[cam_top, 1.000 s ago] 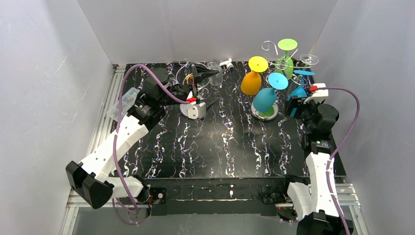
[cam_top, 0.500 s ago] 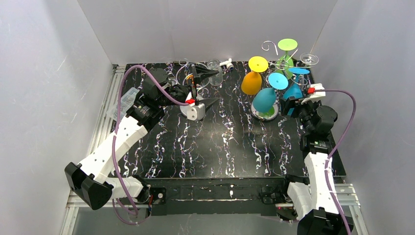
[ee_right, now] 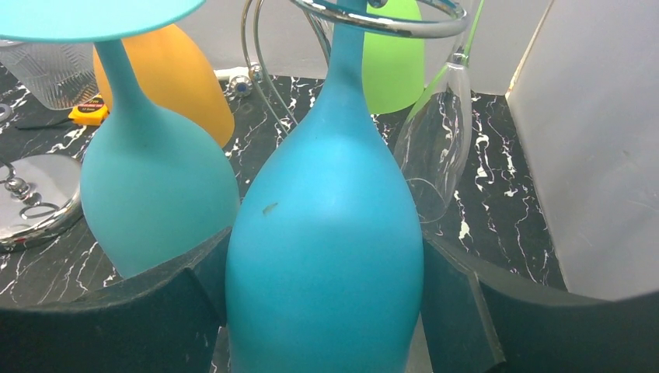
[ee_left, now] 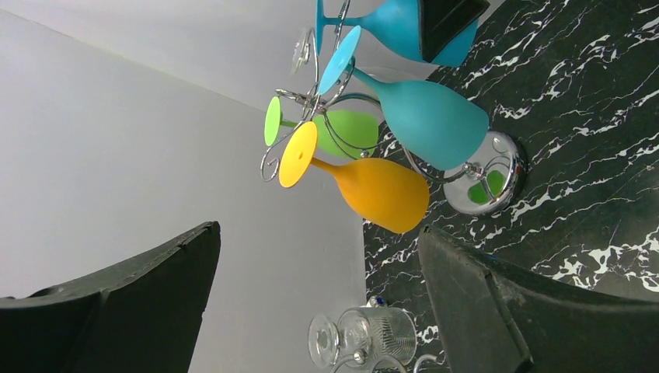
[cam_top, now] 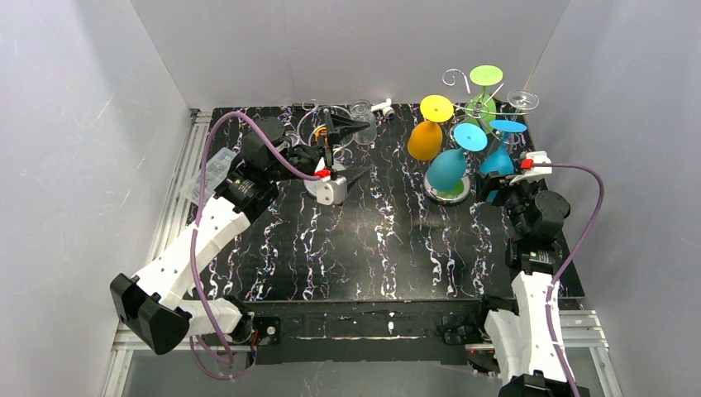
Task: Place the wine glass upside down on the wine glass rack
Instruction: Turn the wine glass upside down at the wine rack.
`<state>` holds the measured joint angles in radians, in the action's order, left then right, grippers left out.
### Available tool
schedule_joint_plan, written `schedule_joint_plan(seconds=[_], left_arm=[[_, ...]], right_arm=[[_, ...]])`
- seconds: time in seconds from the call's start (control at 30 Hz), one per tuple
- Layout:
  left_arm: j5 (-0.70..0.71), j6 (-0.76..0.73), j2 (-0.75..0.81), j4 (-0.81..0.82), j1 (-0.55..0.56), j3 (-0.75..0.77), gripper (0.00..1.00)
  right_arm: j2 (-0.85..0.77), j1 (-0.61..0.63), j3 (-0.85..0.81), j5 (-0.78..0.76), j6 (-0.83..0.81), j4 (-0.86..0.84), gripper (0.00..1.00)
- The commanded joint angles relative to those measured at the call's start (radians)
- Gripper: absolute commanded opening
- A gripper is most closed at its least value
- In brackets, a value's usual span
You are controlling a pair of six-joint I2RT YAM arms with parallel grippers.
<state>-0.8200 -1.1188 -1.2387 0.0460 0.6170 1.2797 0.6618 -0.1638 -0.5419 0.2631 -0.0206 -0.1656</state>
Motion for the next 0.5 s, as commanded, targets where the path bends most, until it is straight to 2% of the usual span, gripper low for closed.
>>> schedule_joint_plan(seconds=[0.0,0.2,0.47], left_arm=[[-0.016,-0.004,0.031,-0.001,-0.007,-0.012,0.98],[-0.016,-0.009,0.033,-0.003,-0.007,-0.01,0.98],[-0.016,-0.009,0.039,-0.001,-0.007,-0.02,0.98]], right_arm=[[-0.022,-0.008,0.002,-0.041,0.013,-0.031,0.08],[-0.061,-0.008,0.029,-0.107,0.033,-0.012,0.09],[-0.067,-0.008,0.017,-0.084,0.063,-0.001,0.09]])
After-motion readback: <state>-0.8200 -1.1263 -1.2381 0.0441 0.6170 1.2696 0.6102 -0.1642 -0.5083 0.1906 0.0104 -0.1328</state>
